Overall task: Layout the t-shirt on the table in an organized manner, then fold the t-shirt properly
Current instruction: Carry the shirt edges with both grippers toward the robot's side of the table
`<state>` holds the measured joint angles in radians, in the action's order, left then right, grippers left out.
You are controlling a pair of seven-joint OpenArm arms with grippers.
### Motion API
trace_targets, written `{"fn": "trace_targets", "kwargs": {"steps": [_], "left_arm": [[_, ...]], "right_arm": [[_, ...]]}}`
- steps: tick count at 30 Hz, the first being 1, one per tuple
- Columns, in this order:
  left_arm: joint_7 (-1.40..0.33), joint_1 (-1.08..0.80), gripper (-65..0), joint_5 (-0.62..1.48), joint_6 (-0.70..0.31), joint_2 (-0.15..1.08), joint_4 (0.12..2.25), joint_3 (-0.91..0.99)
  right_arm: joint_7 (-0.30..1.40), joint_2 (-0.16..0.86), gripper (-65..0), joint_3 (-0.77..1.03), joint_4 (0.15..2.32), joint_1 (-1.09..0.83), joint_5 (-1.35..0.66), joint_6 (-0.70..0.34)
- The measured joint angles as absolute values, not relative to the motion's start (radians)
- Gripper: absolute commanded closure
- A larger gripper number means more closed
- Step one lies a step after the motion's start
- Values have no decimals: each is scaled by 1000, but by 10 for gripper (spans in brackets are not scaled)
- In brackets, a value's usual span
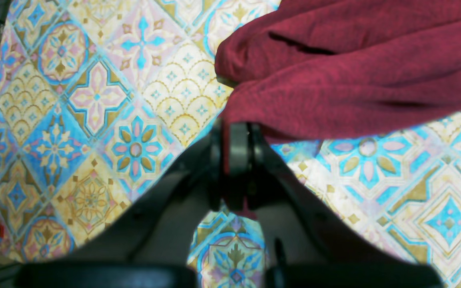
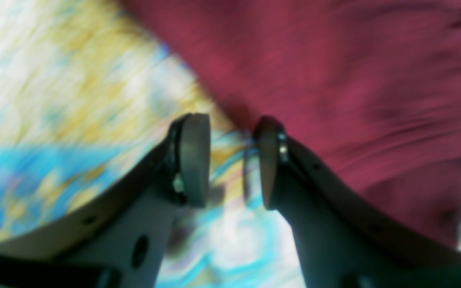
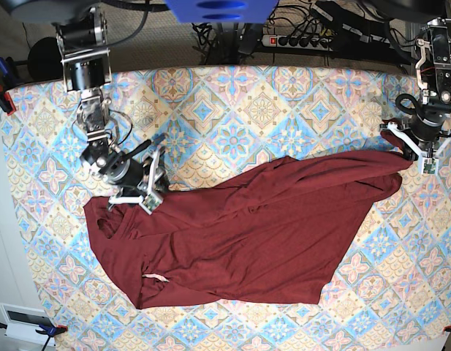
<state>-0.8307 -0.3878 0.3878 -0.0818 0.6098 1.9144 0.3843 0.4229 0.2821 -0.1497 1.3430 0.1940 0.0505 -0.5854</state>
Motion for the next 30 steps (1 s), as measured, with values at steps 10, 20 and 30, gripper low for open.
{"fn": "trace_targets", "kwargs": {"steps": [10, 20, 30], "left_arm": [[-827, -388, 0, 392, -86, 610, 1897, 384], [-831, -389, 0, 389, -82, 610, 1871, 384], [-825, -387, 0, 389, -83, 579, 1871, 383]], "right_arm": [[329, 325, -194, -149, 1216, 201, 48, -590], [305, 334, -194, -150, 1193, 220, 71, -565], [262, 339, -189, -250, 1172, 242, 231, -533]]}}
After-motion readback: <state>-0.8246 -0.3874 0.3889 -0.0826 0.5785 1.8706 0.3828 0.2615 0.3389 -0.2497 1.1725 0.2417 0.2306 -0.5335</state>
